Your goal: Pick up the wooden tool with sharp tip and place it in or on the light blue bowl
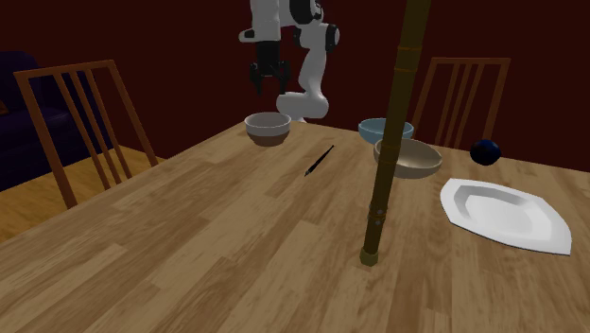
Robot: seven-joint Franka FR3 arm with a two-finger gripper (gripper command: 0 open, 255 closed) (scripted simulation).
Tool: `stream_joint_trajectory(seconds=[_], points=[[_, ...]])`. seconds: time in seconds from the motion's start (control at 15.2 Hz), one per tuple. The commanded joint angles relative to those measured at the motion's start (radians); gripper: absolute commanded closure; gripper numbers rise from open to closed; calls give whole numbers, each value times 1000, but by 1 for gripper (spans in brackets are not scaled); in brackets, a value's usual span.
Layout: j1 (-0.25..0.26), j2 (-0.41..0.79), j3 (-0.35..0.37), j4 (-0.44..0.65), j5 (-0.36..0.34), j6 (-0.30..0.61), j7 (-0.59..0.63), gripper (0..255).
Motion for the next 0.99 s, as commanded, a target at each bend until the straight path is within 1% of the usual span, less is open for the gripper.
stream_joint_trajectory(seconds=[0.0,0.46,0.92], points=[[0,0,0,0,0,0,0,0],[44,147,128,19,63,90,122,0],[78,335,248,91,98,174,244,0]])
